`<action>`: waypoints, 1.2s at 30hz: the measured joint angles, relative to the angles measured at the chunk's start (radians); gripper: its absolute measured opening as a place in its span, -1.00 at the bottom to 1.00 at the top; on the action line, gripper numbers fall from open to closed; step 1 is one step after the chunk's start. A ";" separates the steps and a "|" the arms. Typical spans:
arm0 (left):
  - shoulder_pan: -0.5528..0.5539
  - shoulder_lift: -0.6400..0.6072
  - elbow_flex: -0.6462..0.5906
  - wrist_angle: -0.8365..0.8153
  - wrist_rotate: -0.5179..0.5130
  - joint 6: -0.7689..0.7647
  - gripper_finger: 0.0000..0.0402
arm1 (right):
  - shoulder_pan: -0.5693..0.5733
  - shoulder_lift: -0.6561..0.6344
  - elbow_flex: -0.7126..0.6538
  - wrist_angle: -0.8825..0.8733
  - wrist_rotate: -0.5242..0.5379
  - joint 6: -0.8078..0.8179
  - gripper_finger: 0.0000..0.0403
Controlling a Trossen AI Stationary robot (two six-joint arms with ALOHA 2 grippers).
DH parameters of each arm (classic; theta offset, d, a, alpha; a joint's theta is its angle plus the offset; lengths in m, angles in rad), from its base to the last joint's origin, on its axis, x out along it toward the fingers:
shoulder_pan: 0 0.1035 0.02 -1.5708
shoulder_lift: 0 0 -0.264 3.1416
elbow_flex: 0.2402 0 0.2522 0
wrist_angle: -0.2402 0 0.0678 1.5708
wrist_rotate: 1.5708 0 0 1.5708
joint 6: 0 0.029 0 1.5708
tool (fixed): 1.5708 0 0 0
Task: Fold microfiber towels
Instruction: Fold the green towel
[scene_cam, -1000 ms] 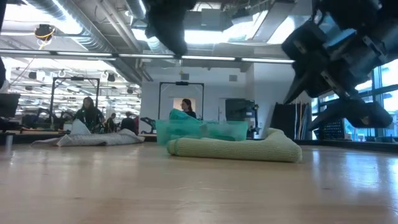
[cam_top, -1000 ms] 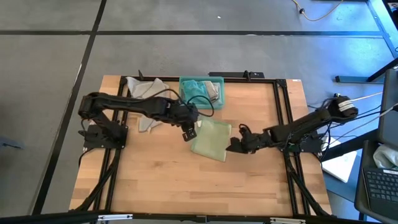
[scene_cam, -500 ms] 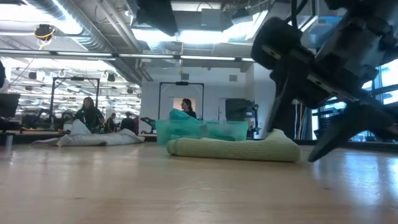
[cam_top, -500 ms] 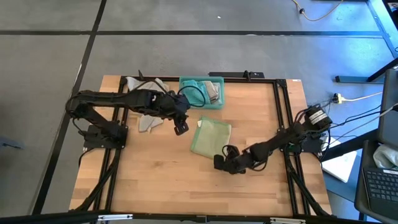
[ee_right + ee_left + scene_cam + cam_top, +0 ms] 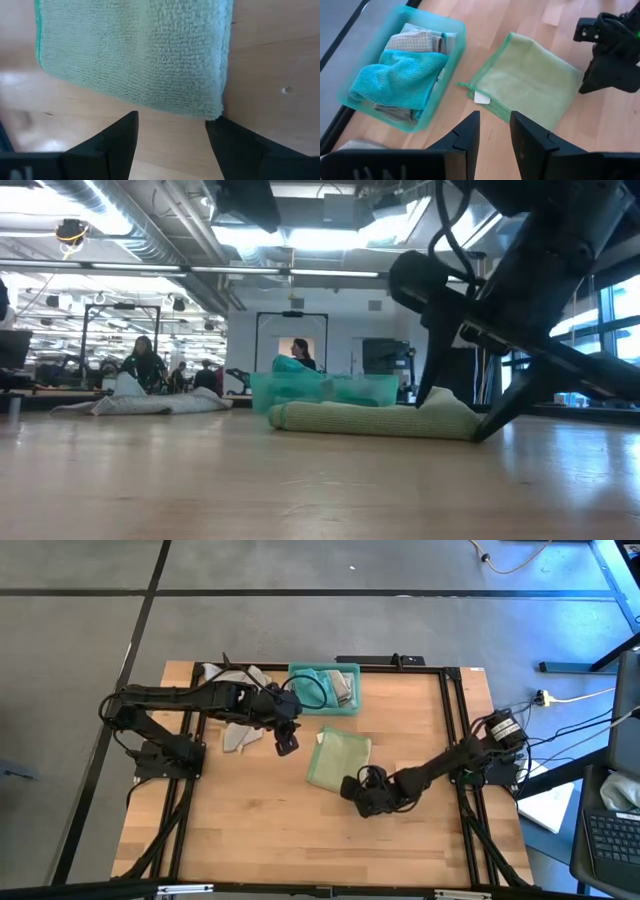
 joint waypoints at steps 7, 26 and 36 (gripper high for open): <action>0.000 -0.002 0.000 -0.026 0.001 0.002 -0.50 | 0.010 -0.005 -0.004 -0.007 -0.040 -0.001 0.18; -0.041 0.068 -0.079 0.139 0.186 0.356 -0.50 | 0.040 -0.149 0.001 -0.125 -0.074 -0.477 0.18; -0.191 0.072 -0.347 0.667 0.255 0.511 -0.50 | 0.085 -0.217 0.174 -0.400 0.065 -1.317 0.03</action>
